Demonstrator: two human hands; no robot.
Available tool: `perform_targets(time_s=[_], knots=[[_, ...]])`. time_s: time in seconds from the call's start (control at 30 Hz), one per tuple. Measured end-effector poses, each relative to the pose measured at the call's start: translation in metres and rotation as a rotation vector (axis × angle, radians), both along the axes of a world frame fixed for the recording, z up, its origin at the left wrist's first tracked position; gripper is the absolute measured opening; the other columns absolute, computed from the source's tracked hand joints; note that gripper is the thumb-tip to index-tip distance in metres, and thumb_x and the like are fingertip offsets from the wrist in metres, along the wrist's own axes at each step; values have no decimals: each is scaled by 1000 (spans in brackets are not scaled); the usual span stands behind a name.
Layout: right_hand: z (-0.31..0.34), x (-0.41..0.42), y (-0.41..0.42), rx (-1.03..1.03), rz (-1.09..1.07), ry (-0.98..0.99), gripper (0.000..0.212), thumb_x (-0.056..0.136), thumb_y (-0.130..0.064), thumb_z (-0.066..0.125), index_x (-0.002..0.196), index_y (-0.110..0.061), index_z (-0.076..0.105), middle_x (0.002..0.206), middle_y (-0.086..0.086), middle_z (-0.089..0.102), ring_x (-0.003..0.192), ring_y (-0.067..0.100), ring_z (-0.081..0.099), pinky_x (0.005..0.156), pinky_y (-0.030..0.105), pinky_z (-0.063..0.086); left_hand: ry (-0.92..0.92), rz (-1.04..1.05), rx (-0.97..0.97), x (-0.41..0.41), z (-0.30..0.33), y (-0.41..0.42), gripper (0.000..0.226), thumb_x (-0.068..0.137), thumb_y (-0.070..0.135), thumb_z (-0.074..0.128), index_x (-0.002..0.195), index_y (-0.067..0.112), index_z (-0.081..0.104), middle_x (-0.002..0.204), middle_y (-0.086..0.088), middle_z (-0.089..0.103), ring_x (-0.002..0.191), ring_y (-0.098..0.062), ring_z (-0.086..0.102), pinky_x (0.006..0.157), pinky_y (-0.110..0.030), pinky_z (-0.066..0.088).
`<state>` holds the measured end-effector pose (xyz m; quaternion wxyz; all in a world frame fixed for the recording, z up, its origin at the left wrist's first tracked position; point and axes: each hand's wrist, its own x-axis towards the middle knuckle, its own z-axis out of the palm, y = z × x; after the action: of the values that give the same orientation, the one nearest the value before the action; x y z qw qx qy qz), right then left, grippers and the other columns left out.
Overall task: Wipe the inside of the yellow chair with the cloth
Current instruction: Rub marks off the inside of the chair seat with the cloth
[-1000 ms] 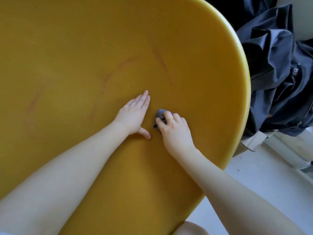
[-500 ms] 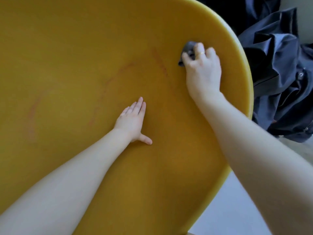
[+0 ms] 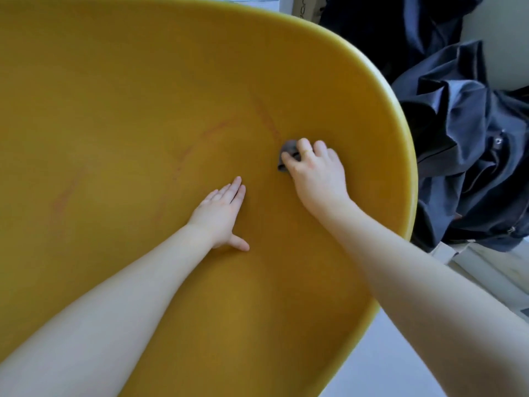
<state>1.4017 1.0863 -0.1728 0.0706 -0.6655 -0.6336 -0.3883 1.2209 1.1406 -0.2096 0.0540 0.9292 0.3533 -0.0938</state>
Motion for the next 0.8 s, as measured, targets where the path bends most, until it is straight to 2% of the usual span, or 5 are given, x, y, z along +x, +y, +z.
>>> perform_targets(time_s=[0.13,0.27,0.5,0.67,0.8], knots=[[40,32,21,163,-27,-73,30,79,-7,50,99,-14,69,89,12,63,69,28,55,57,31,40,-55,-35,90,0,17,17,94,80,54,61,149,10,14,157,-4,7,141,-23,21,113,-31,19],[22,20,34,242,-64,13,28,79,-6,51,98,-12,70,98,16,65,71,30,56,59,33,41,-70,12,228,13,20,36,117,70,58,67,149,3,1,157,-12,-9,145,-25,2,117,-33,5],[-64,-51,5,-21,76,251,38,74,-10,39,90,-11,73,87,15,65,61,29,54,53,28,41,-17,82,247,23,13,48,128,65,64,67,147,3,-10,155,-13,-19,145,-23,-5,116,-34,-2],[-19,-21,18,16,26,81,28,77,-11,43,76,-16,71,78,8,61,63,26,52,54,32,32,-22,84,207,24,17,45,130,64,63,69,147,2,-10,154,-13,-20,145,-24,-5,116,-34,-1],[49,26,38,203,-58,-75,24,81,-10,50,91,-15,71,86,11,64,69,27,57,60,30,40,-27,69,200,20,19,45,131,62,65,69,148,3,-9,155,-13,-19,145,-25,-3,116,-35,1]])
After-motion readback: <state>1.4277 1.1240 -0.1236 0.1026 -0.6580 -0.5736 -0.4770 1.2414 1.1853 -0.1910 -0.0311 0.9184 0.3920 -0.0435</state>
